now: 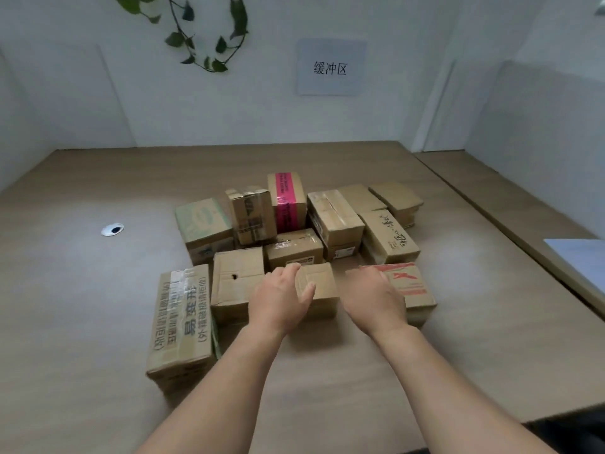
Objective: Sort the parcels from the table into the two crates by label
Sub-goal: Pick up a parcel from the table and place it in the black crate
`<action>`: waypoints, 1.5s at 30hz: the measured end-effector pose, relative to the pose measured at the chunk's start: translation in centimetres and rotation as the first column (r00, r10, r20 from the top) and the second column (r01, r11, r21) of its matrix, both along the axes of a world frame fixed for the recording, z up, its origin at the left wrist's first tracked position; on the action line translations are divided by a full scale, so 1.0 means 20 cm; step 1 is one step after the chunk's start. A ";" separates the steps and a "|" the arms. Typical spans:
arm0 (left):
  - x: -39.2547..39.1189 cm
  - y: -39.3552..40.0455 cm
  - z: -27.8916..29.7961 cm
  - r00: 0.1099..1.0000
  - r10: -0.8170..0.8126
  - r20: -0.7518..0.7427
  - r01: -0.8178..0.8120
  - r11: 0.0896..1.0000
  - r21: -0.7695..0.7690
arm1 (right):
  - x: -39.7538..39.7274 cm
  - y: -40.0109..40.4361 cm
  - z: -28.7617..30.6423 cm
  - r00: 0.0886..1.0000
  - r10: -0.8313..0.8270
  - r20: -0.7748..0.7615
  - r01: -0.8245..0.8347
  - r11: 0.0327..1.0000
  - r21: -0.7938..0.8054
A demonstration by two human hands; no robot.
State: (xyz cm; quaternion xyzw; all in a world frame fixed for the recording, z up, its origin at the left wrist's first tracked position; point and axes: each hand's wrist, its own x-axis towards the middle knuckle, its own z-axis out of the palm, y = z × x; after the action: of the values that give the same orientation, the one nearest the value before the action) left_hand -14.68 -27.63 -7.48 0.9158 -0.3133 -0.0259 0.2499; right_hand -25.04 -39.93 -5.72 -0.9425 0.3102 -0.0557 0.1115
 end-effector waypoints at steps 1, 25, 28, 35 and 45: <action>0.02 -0.04 0.00 1.000 -0.011 -0.012 0.011 1.000 0.002 | 0.01 -0.04 -0.01 1.000 -0.010 -0.007 0.010 1.000 0.013; 0.19 -1.13 -0.10 0.945 0.034 -0.326 -0.002 0.995 0.096 | 0.27 -1.25 -0.22 0.967 -0.205 -0.154 0.238 0.941 0.240; 0.14 -1.23 -0.14 0.889 -0.004 -0.458 0.056 0.994 0.099 | 0.23 -1.29 -0.26 0.975 -0.187 -0.117 0.220 0.835 0.505; 0.05 -1.31 -0.10 0.784 -0.077 -0.616 -0.066 0.976 -0.206 | 0.14 -1.36 -0.23 0.971 -0.235 0.049 0.139 0.717 0.683; 0.02 -1.29 0.03 0.788 -0.162 -0.593 -0.157 0.879 -0.449 | 0.11 -1.32 -0.02 0.877 -0.338 0.342 -0.029 0.673 0.739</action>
State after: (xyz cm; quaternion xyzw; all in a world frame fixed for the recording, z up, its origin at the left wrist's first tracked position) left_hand -14.34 -53.48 -6.89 0.7662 -0.2124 -0.2448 0.5549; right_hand -22.80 -66.35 -6.18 -0.7498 0.3527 -0.1556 0.5378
